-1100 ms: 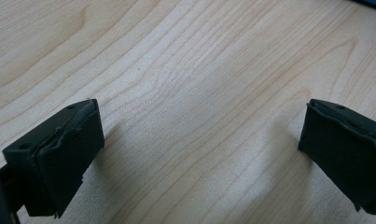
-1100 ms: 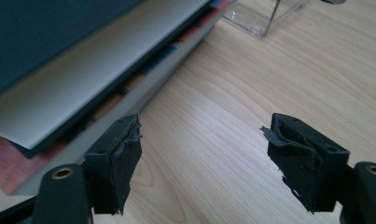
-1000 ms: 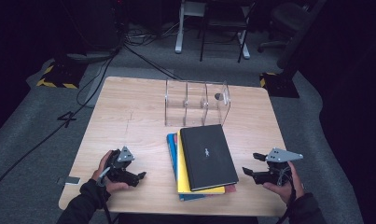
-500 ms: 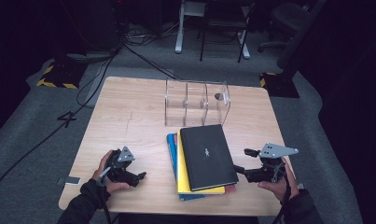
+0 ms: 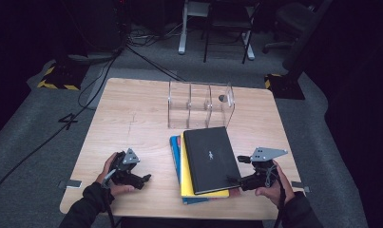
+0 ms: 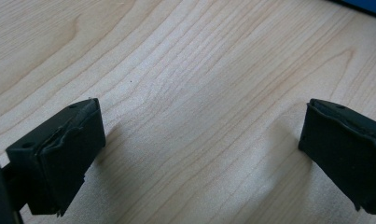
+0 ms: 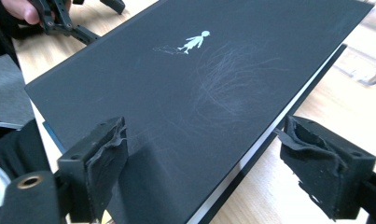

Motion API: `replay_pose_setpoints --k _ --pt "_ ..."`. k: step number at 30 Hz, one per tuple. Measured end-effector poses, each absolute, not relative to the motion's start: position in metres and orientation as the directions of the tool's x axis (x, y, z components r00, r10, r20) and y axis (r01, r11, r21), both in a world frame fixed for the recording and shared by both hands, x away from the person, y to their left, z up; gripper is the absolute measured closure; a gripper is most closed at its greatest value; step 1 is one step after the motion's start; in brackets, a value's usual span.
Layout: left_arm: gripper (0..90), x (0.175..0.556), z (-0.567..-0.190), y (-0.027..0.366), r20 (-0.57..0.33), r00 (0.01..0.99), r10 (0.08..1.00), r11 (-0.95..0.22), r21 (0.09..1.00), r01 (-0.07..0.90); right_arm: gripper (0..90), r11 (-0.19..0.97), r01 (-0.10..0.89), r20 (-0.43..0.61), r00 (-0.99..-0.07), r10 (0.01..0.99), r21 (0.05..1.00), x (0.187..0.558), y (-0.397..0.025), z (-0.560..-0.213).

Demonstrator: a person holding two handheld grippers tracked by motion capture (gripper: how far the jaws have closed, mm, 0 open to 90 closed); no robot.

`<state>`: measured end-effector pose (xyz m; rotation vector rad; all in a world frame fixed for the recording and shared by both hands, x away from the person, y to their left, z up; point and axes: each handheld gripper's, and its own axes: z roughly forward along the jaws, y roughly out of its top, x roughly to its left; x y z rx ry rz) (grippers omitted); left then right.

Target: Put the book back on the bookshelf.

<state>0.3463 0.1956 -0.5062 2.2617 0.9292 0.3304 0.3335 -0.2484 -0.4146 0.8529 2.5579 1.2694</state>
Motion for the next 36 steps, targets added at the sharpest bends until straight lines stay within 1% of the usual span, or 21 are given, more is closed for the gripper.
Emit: replay_pose_setpoints --k 2,3,4,5,7,11,14,15,16,20,22,26,30,32,36 --pt "0.5 0.347 -0.506 0.196 -0.015 0.719 0.695 -0.533 0.659 0.530 8.6 0.466 0.438 0.134 -0.823 0.552 0.769 0.339 -0.250 -0.418" --pt "0.5 0.347 -0.506 0.196 -0.012 0.723 0.691 -0.539 0.657 0.527 5.3 0.453 0.459 0.171 -0.822 0.544 0.764 0.343 -0.251 -0.421" --pt "0.5 0.347 -0.506 0.196 -0.012 0.723 0.691 -0.539 0.657 0.527 5.3 0.453 0.459 0.171 -0.822 0.544 0.764 0.343 -0.251 -0.421" --pt "0.5 0.348 -0.506 0.195 -0.015 0.722 0.692 -0.537 0.658 0.528 1.4 0.446 0.477 0.202 -0.821 0.534 0.757 0.347 -0.250 -0.425" --pt "0.6 0.348 -0.505 0.194 -0.011 0.728 0.686 -0.543 0.657 0.522 0.5 0.444 0.483 0.212 -0.820 0.532 0.755 0.349 -0.249 -0.426" --pt "3.9 0.349 -0.505 0.192 -0.013 0.736 0.676 -0.545 0.663 0.513 0.5 0.450 0.479 0.231 -0.834 0.501 0.754 0.351 -0.244 -0.428" --pt "12.3 0.351 -0.503 0.189 -0.016 0.753 0.658 -0.551 0.671 0.496 0.0 0.450 0.490 0.260 -0.838 0.481 0.747 0.352 -0.239 -0.430" --pt "16.1 0.351 -0.502 0.189 -0.018 0.755 0.655 -0.550 0.674 0.493 0.0 0.451 0.489 0.258 -0.838 0.481 0.747 0.352 -0.238 -0.430" --pt "18.0 0.353 -0.502 0.187 -0.015 0.756 0.655 -0.554 0.672 0.492 0.0 0.450 0.488 0.256 -0.837 0.483 0.748 0.352 -0.238 -0.430" --pt "19.0 0.358 -0.499 0.179 0.000 0.765 0.643 -0.570 0.668 0.479 0.0 0.441 0.493 0.251 -0.829 0.500 0.750 0.349 -0.235 -0.430" --pt "22.3 0.359 -0.496 0.174 0.002 0.768 0.640 -0.566 0.677 0.470 0.0 0.436 0.495 0.249 -0.825 0.508 0.752 0.348 -0.231 -0.430" --pt "22.6 0.363 -0.486 0.164 0.031 0.774 0.633 -0.567 0.700 0.435 0.0 0.434 0.496 0.241 -0.820 0.520 0.752 0.346 -0.223 -0.430" --pt "23.6 0.369 -0.480 0.155 0.025 0.778 0.627 -0.556 0.714 0.425 0.0 0.429 0.499 0.241 -0.816 0.525 0.753 0.346 -0.219 -0.430" --pt "23.6 0.372 -0.477 0.150 0.047 0.780 0.624 -0.565 0.716 0.409 0.0 0.431 0.496 0.239 -0.818 0.524 0.754 0.346 -0.217 -0.430" --pt "24.6 0.381 -0.473 0.141 0.028 0.786 0.617 -0.550 0.730 0.406 0.0 0.427 0.493 0.239 -0.819 0.522 0.758 0.347 -0.214 -0.430"
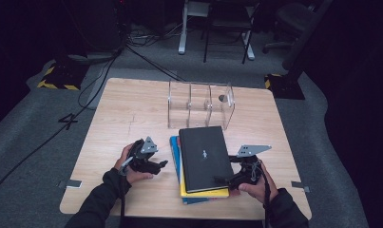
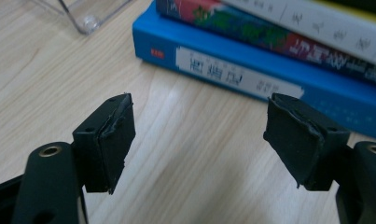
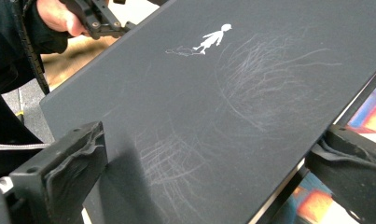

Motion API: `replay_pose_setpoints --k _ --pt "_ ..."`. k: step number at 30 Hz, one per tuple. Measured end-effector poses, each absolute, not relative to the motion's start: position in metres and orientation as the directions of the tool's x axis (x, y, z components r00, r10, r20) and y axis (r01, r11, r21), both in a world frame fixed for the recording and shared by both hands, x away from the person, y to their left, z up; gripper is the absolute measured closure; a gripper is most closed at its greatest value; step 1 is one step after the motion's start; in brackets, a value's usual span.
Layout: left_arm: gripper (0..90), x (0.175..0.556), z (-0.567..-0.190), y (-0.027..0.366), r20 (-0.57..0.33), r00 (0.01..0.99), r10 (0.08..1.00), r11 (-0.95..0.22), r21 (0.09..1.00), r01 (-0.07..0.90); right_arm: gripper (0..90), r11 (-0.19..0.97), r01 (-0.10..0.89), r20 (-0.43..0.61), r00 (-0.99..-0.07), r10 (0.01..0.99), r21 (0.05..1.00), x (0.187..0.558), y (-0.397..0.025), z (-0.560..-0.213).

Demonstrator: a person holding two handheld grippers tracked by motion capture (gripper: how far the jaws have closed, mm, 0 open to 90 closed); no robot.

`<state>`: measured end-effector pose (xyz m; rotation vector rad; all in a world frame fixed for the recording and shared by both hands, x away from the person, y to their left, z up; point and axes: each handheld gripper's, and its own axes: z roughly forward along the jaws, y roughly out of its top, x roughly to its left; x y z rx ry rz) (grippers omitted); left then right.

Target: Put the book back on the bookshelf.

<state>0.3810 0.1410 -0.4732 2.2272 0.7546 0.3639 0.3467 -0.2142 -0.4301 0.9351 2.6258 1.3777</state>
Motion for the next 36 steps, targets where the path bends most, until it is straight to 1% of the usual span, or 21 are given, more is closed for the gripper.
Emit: replay_pose_setpoints --k 7,11,13,16,18,24,28,29,33,34,36 --pt "26.0 0.394 -0.467 0.127 0.038 0.783 0.621 -0.531 0.756 0.384 0.0 0.433 0.491 0.235 -0.821 0.521 0.756 0.348 -0.211 -0.430" --pt "26.6 0.399 -0.467 0.124 0.023 0.779 0.627 -0.518 0.758 0.395 0.0 0.435 0.491 0.234 -0.821 0.521 0.755 0.348 -0.209 -0.430" --pt "26.7 0.403 -0.467 0.121 0.031 0.778 0.627 -0.523 0.757 0.391 0.0 0.437 0.491 0.234 -0.822 0.520 0.754 0.349 -0.207 -0.429" --pt "26.9 0.407 -0.467 0.119 0.014 0.766 0.643 -0.498 0.767 0.404 0.0 0.437 0.489 0.234 -0.823 0.518 0.755 0.349 -0.204 -0.429" --pt "27.0 0.410 -0.468 0.118 0.031 0.758 0.651 -0.503 0.766 0.401 0.0 0.439 0.487 0.233 -0.825 0.514 0.755 0.350 -0.203 -0.430" --pt "29.0 0.417 -0.472 0.118 0.026 0.741 0.671 -0.481 0.776 0.407 0.0 0.443 0.481 0.229 -0.830 0.509 0.756 0.350 -0.201 -0.429" --pt "30.1 0.426 -0.477 0.115 0.011 0.723 0.690 -0.469 0.768 0.437 0.0 0.444 0.471 0.225 -0.836 0.500 0.762 0.351 -0.200 -0.430" --pt "30.1 0.428 -0.476 0.116 0.037 0.717 0.696 -0.474 0.774 0.421 0.0 0.444 0.470 0.225 -0.837 0.499 0.763 0.351 -0.200 -0.430" --pt "32.8 0.436 -0.479 0.119 -0.017 0.713 0.701 -0.435 0.783 0.445 0.0 0.445 0.464 0.222 -0.840 0.494 0.766 0.351 -0.200 -0.430" --pt "35.5 0.437 -0.479 0.120 -0.024 0.715 0.698 -0.431 0.784 0.446 0.0 0.447 0.461 0.220 -0.843 0.492 0.766 0.351 -0.200 -0.430" --pt "37.6 0.437 -0.479 0.120 -0.022 0.725 0.688 -0.433 0.790 0.434 0.0 0.450 0.454 0.214 -0.846 0.488 0.769 0.351 -0.200 -0.430"
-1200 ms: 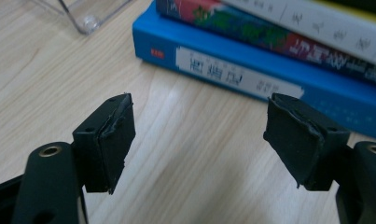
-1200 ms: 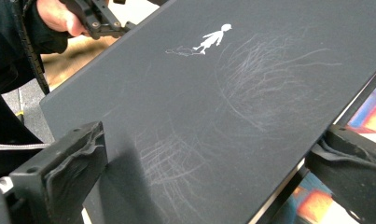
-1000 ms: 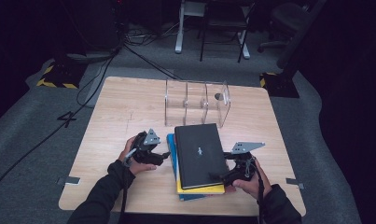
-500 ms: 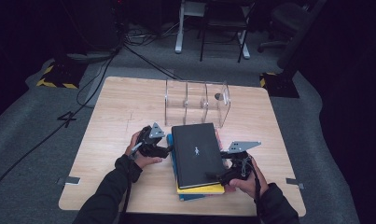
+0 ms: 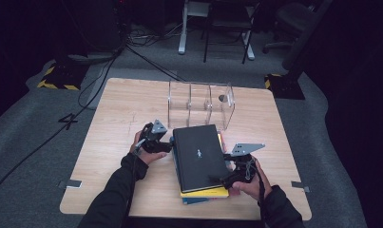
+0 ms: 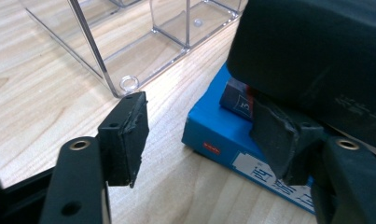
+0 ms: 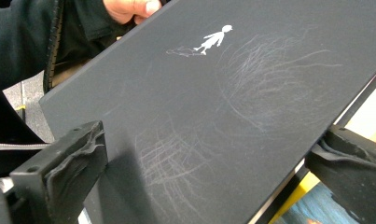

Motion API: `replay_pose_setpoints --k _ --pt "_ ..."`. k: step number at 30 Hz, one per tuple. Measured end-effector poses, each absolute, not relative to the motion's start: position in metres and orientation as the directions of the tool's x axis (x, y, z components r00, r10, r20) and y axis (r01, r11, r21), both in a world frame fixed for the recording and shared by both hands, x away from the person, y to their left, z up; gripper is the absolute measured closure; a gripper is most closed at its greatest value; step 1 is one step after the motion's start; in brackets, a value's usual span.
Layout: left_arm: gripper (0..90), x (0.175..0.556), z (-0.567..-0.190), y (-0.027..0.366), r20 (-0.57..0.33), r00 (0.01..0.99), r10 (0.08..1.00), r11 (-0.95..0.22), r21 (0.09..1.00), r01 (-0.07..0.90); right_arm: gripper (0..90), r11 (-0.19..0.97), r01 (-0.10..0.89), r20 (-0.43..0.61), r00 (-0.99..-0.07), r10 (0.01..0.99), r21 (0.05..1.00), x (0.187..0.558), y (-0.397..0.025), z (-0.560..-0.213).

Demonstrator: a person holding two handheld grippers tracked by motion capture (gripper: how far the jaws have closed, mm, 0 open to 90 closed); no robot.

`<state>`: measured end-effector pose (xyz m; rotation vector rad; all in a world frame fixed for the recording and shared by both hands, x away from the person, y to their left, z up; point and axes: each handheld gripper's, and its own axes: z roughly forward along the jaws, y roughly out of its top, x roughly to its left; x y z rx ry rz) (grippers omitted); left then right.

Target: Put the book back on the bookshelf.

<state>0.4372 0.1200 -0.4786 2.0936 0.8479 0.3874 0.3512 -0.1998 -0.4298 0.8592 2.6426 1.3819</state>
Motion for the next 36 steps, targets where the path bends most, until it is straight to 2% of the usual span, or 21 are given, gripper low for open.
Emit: replay_pose_setpoints --k 3,8,11,18,19,21,25,29,33,36 --pt "45.9 0.437 -0.478 0.121 -0.012 0.750 0.662 -0.446 0.798 0.406 0.0 0.454 0.445 0.206 -0.851 0.483 0.772 0.351 -0.200 -0.430" --pt "67.9 0.432 -0.473 0.121 -0.030 0.789 0.614 -0.425 0.829 0.363 0.0 0.463 0.417 0.185 -0.864 0.468 0.782 0.349 -0.201 -0.429" --pt "69.9 0.429 -0.466 0.126 -0.049 0.805 0.591 -0.385 0.860 0.336 0.0 0.485 0.363 0.138 -0.888 0.438 0.796 0.347 -0.203 -0.427" --pt "74.7 0.432 -0.453 0.130 -0.071 0.825 0.560 -0.372 0.868 0.327 0.0 0.493 0.314 0.093 -0.902 0.422 0.811 0.346 -0.202 -0.425" --pt "78.5 0.432 -0.451 0.131 -0.087 0.838 0.539 -0.359 0.876 0.322 0.1 0.488 0.306 0.087 -0.903 0.421 0.817 0.347 -0.202 -0.424" --pt "80.0 0.432 -0.447 0.132 -0.105 0.848 0.520 -0.337 0.887 0.316 1.8 0.478 0.288 0.074 -0.906 0.418 0.830 0.348 -0.203 -0.423" --pt "81.0 0.432 -0.442 0.128 -0.079 0.847 0.525 -0.357 0.883 0.304 2.7 0.478 0.274 0.067 -0.911 0.406 0.835 0.352 -0.202 -0.417" --pt "82.5 0.434 -0.442 0.128 -0.092 0.845 0.527 -0.348 0.884 0.312 3.1 0.484 0.278 0.071 -0.913 0.402 0.830 0.355 -0.202 -0.418" --pt "86.0 0.435 -0.440 0.130 -0.115 0.851 0.512 -0.320 0.894 0.313 7.4 0.481 0.265 0.057 -0.913 0.404 0.836 0.357 -0.203 -0.415" --pt "86.8 0.438 -0.441 0.133 -0.152 0.863 0.481 -0.292 0.901 0.321 17.4 0.441 0.240 0.047 -0.913 0.405 0.865 0.360 -0.206 -0.409"
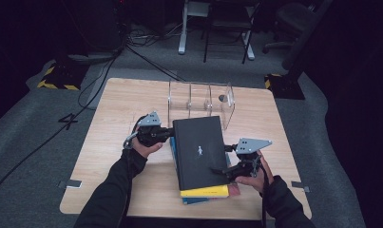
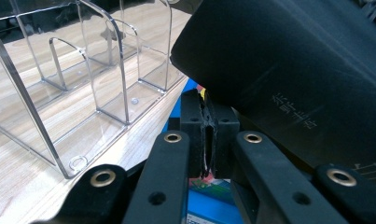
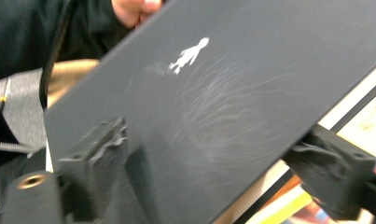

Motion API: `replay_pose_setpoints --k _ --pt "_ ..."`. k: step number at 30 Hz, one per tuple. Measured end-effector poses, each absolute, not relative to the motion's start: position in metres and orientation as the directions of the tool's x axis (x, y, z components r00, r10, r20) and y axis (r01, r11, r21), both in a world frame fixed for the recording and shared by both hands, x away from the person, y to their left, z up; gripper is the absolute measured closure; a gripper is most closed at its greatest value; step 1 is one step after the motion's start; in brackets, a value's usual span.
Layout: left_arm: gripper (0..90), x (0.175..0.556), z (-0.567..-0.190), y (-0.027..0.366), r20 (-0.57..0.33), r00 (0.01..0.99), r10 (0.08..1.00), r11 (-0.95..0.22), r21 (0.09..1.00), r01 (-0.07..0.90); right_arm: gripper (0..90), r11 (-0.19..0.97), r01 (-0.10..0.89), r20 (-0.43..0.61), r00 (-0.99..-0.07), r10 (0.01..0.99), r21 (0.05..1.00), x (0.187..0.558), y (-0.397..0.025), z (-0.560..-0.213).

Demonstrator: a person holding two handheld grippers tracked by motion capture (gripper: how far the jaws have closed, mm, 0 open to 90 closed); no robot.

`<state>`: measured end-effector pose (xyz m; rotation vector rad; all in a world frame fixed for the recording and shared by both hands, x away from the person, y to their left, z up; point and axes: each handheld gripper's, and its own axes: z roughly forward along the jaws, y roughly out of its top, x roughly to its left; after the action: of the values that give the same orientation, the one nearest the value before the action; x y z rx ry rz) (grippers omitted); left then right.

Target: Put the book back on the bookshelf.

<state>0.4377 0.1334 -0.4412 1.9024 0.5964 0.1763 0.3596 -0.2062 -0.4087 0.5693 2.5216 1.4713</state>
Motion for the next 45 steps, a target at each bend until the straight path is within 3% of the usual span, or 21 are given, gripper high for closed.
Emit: replay_pose_setpoints --k 13,23,45 --pt "89.8 0.436 -0.414 0.123 -0.103 0.870 0.482 -0.294 0.917 0.271 32.5 0.393 0.179 0.028 -0.933 0.360 0.902 0.371 -0.208 -0.388" --pt "89.9 0.430 -0.384 0.115 -0.053 0.873 0.484 -0.294 0.930 0.219 44.9 0.377 0.142 -0.015 -0.924 0.383 0.915 0.368 -0.213 -0.375" --pt "89.8 0.406 -0.349 0.105 0.044 0.848 0.529 -0.351 0.920 0.171 55.5 0.336 0.097 -0.042 -0.923 0.384 0.937 0.361 -0.224 -0.371"
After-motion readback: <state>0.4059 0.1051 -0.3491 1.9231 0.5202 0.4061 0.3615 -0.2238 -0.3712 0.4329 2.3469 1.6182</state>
